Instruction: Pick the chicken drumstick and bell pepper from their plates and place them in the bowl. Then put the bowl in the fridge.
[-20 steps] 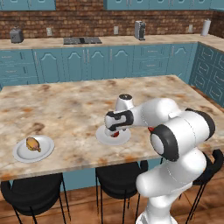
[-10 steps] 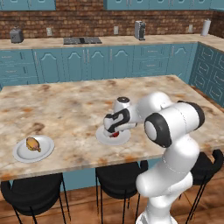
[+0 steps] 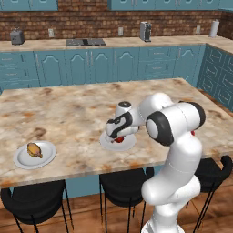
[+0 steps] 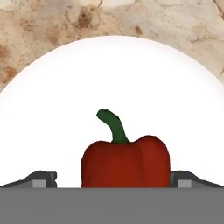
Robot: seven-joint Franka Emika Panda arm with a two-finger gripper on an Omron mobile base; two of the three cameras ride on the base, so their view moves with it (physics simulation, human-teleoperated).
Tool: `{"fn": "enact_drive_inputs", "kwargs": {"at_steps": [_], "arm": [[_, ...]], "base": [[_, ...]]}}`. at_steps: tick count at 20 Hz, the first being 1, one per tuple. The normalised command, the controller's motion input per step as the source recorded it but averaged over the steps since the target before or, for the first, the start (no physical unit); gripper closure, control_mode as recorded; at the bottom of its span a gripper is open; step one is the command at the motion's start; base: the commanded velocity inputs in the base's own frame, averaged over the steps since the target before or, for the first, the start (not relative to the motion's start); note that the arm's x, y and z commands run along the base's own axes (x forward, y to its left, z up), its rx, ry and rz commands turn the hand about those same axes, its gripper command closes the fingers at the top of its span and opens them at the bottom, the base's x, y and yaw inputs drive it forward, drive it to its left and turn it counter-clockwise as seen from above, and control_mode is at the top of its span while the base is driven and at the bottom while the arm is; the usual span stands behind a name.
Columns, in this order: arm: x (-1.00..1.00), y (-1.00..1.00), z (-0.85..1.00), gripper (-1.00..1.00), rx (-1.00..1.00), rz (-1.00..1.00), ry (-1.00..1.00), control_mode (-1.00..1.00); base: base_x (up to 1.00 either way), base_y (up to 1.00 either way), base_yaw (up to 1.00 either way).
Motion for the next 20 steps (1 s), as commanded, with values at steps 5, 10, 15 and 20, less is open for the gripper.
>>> {"fn": "enact_drive_inputs", "kwargs": {"at_steps": [5,10,15,20], "arm": [[0.00,0.05,-0.11,1.00,0.00,0.00,0.00,-1.00],[-0.07,-0.09,0.17,1.00,0.00,0.00,0.07,-1.00],[-0.30,-0.12,0.63,1.00,0.01,0.01,0.00,-1.00],[-0.31,-0.29,0.63,1.00,0.01,-0.06,0.00,-1.00]], "base": [[0.00,0.00,0.00],[0.00,0.00,0.00],[0.00,0.00,0.00],[0.00,0.00,0.00]]}}
